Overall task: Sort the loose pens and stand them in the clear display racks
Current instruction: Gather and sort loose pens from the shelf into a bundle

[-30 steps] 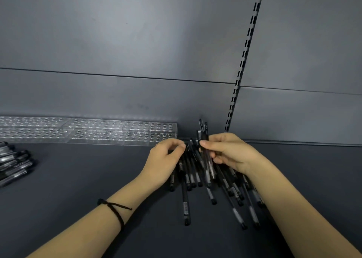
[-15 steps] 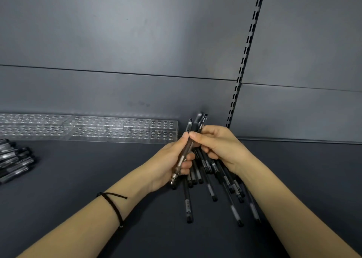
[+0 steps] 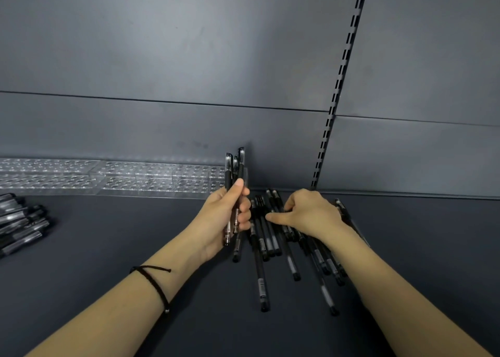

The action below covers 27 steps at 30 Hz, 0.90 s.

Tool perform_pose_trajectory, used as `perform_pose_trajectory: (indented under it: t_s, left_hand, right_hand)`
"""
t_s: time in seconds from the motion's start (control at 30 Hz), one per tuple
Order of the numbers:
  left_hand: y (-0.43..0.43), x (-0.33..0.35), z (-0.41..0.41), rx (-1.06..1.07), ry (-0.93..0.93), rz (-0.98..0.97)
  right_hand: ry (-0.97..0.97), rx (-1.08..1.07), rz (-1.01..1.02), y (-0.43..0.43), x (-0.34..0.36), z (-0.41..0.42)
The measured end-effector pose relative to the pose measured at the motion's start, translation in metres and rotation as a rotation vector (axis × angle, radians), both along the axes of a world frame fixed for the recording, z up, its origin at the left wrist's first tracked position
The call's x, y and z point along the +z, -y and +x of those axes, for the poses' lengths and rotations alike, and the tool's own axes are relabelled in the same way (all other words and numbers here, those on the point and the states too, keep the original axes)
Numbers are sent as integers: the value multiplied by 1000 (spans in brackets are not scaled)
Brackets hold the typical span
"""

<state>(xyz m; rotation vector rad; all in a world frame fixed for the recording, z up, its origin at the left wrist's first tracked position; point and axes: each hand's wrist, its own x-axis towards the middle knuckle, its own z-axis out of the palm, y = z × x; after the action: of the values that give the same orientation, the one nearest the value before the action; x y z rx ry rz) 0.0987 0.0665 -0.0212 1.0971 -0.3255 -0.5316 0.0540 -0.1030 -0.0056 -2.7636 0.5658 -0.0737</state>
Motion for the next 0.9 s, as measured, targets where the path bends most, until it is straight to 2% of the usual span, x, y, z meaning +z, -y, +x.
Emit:
perform_pose_trajectory:
  t_s: [0.23,0.33,0.53,0.67,0.77,0.9]
  left_hand:
    - [7,-5,-1,30,-12,21]
    - [7,-6,1,42,-35,14]
    - [7,-8,1,30,-18,33]
    - [7,-8,1,9,5,50]
    - [6,-8,1,3,21,51]
    - [5,-5,-2,-5,-10,68]
  right_hand:
    - [-126,42,103,4,10,7]
    - [-115,82,184,2,12,4]
    - [-109,110,140,0,15,2]
    - [-104,113,224,1,14,0]
    - [-20,89,389,3,10,-2]
    - [216,135,858,11,9,-5]
